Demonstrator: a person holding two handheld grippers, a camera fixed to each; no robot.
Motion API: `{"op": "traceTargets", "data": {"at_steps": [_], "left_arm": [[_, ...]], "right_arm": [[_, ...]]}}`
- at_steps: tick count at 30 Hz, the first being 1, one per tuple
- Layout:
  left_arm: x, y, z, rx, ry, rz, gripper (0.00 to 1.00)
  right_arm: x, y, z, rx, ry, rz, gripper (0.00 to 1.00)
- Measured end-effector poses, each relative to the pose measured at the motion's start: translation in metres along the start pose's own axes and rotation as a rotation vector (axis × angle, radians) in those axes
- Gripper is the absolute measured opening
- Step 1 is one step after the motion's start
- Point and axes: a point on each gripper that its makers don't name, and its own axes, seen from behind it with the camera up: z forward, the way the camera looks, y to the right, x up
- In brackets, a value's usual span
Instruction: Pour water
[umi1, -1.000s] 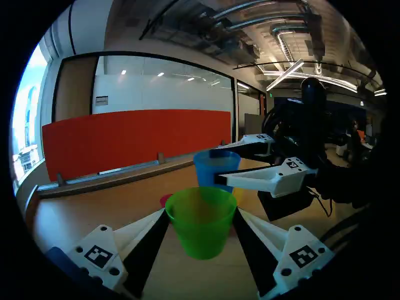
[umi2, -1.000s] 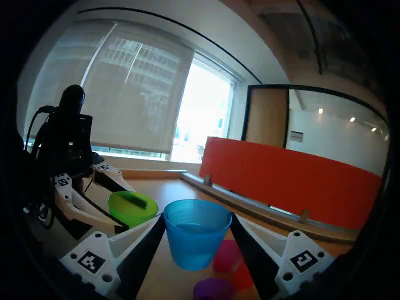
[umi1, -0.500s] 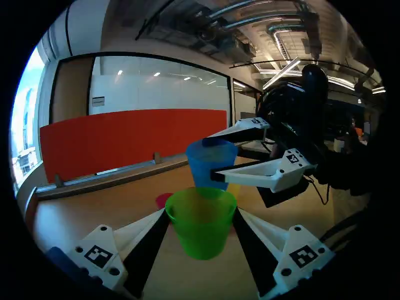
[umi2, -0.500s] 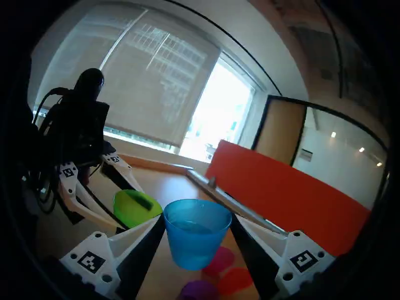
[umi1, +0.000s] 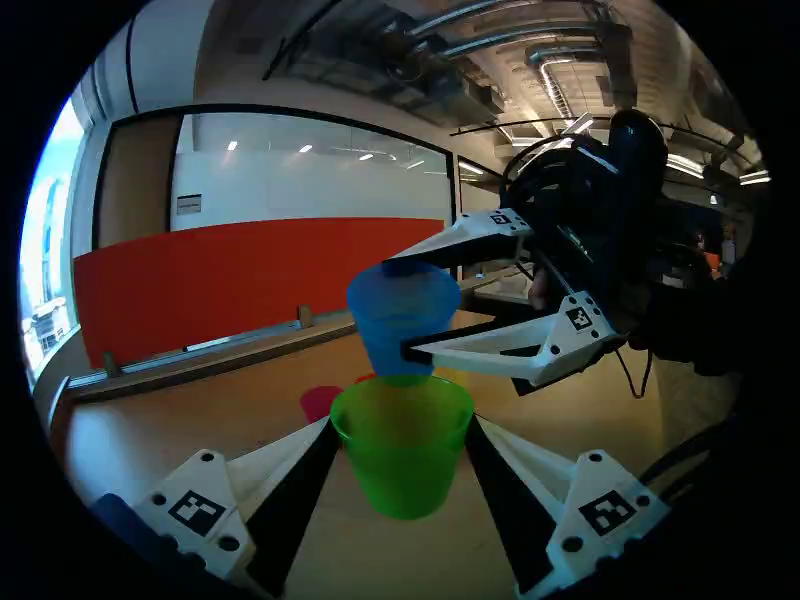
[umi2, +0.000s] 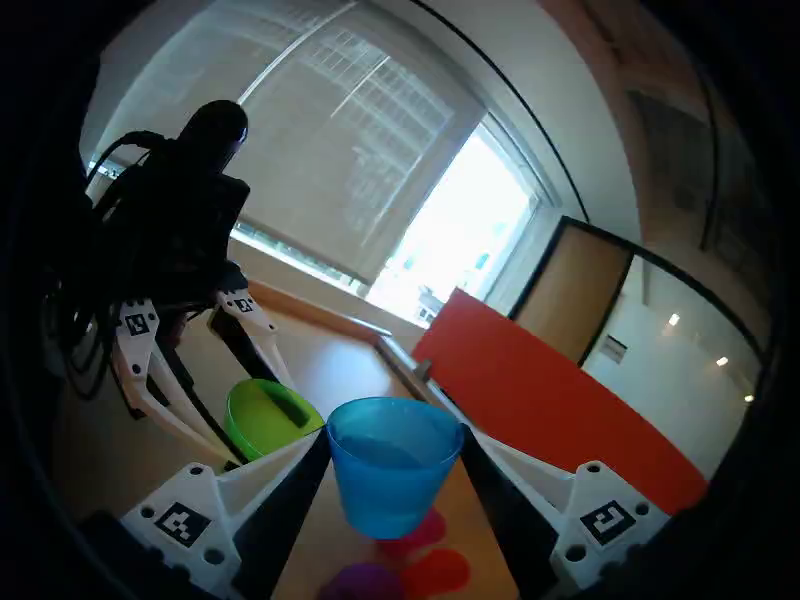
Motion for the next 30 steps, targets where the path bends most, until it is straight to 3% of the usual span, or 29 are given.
{"op": "traceTargets", "data": {"at_steps": [30], "left_arm": [[0.001, 0.008, 0.004, -0.023, 0.011, -0.001, 0.87]], "right_arm": [[0.013, 0.013, 0.002, 0.023, -0.018, -0.202, 0.94]]}}
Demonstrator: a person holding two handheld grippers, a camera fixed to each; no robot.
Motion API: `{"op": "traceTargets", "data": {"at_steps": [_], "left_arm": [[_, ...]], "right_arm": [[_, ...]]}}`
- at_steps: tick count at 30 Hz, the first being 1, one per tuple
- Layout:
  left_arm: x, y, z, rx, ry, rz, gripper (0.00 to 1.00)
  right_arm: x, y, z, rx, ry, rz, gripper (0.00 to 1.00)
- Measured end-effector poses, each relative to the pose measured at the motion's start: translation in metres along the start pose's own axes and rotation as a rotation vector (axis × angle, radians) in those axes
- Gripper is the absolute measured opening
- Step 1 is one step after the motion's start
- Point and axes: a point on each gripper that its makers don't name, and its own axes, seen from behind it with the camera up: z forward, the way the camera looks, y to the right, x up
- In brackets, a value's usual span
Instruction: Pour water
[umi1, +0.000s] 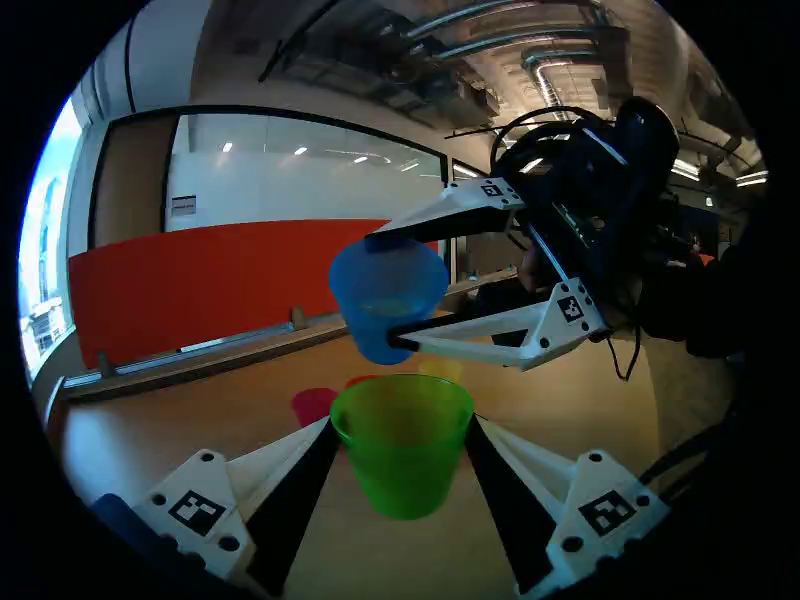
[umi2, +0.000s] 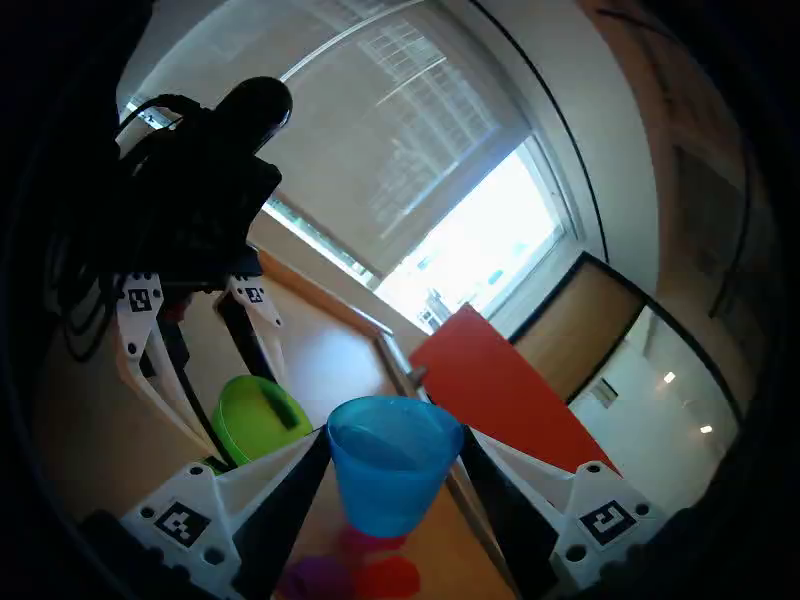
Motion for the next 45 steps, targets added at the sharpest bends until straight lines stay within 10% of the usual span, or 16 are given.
{"op": "traceTargets", "data": {"at_steps": [45], "left_arm": [[0.004, 0.006, 0.002, -0.012, 0.003, 0.009, 0.87]], "right_arm": [[0.009, -0.001, 0.008, 0.026, -0.028, -0.294, 0.94]]}}
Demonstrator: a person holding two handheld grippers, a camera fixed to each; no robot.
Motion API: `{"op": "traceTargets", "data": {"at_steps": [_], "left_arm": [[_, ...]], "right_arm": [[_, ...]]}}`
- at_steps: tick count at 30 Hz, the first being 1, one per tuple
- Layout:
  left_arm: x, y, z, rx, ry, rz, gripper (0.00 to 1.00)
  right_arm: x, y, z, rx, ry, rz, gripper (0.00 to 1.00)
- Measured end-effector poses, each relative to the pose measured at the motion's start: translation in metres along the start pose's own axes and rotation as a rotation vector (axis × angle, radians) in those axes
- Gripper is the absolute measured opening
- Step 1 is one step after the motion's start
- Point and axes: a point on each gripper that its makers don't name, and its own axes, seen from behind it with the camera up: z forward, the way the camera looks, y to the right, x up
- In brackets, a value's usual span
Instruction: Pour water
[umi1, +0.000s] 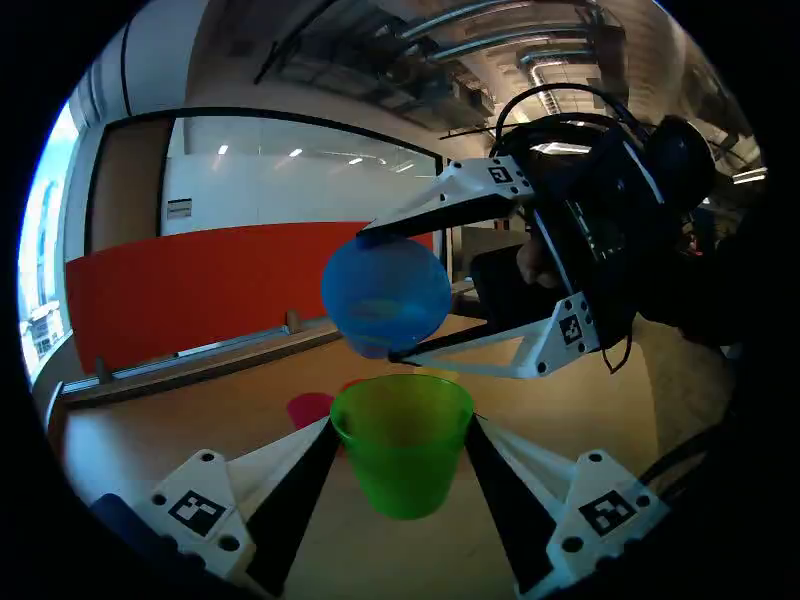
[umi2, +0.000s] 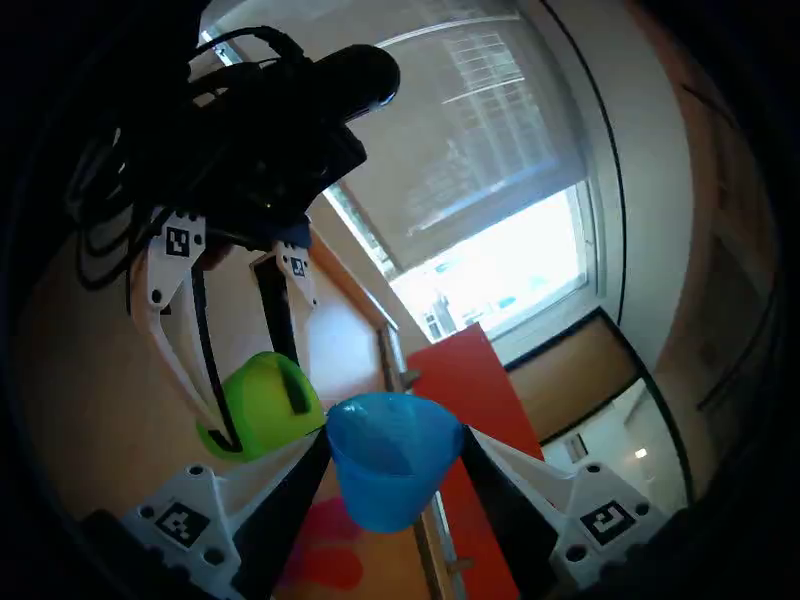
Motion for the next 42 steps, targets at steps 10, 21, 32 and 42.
{"op": "traceTargets", "data": {"at_steps": [10, 21, 32, 42], "left_arm": [[0.0018, 0.0013, 0.0007, -0.006, 0.000, 0.003, 0.87], [0.0003, -0.0004, 0.0011, -0.003, -0.002, 0.004, 0.87], [-0.0008, 0.0005, 0.0011, -0.005, -0.003, 0.005, 0.87], [0.0000, 0.0025, 0.0026, -0.009, -0.001, 0.005, 0.87]], "right_arm": [[-0.0011, 0.0022, 0.0011, 0.004, -0.009, -0.040, 0.94], [0.0001, 0.0045, 0.0025, -0.004, -0.008, -0.058, 0.94], [-0.0010, 0.0060, 0.0024, -0.004, -0.011, -0.082, 0.94], [-0.0016, 0.0052, 0.0007, 0.000, -0.015, -0.108, 0.94]]}}
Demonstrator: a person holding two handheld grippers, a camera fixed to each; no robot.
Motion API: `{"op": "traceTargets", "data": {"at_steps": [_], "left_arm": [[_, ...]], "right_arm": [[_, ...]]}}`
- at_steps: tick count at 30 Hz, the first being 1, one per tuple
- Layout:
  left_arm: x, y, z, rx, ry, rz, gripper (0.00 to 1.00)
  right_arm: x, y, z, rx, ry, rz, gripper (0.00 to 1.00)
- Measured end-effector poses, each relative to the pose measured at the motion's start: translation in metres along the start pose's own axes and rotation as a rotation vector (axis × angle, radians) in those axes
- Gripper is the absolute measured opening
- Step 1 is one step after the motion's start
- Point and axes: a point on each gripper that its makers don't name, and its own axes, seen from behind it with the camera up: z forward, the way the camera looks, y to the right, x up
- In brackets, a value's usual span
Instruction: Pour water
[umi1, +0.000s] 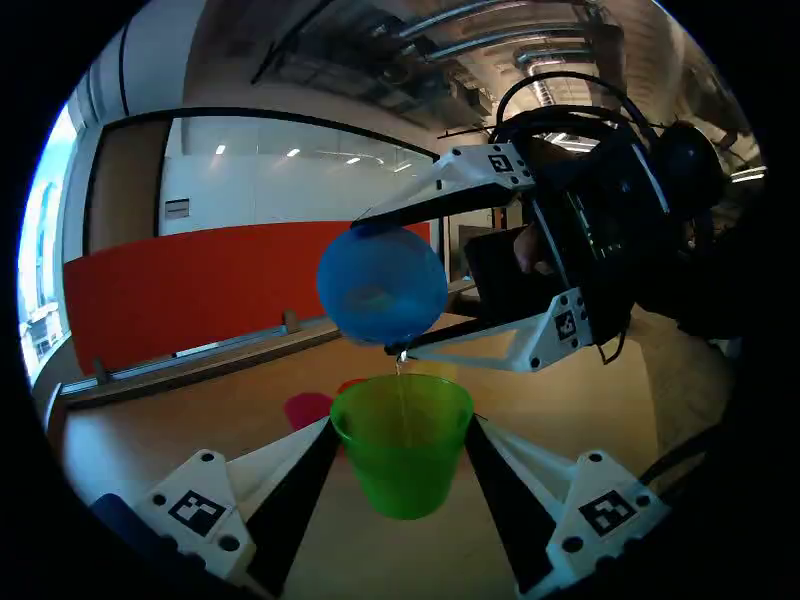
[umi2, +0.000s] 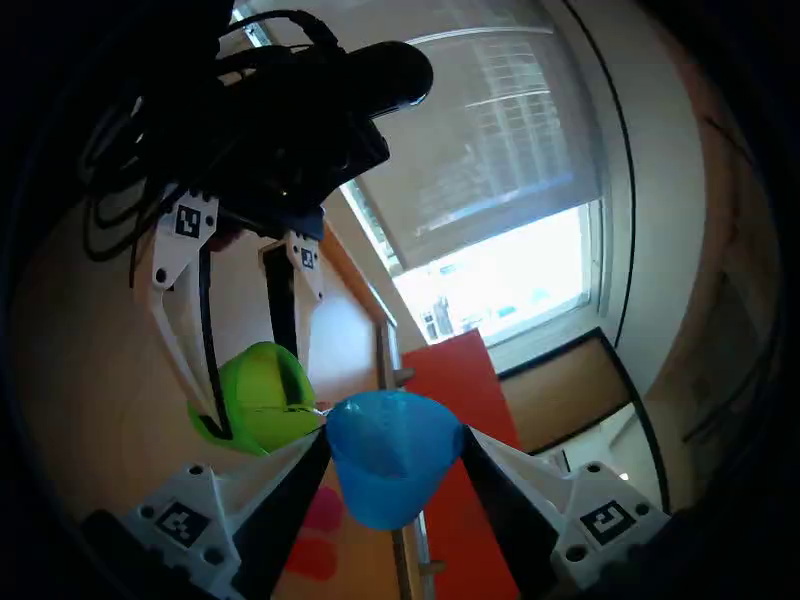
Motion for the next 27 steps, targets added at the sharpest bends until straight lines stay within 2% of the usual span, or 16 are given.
{"op": "traceTargets", "data": {"at_steps": [27], "left_arm": [[-0.0012, 0.0041, 0.0022, -0.007, -0.003, 0.006, 0.87]], "right_arm": [[-0.0003, 0.0068, -0.0003, -0.008, -0.005, -0.064, 0.94]]}}
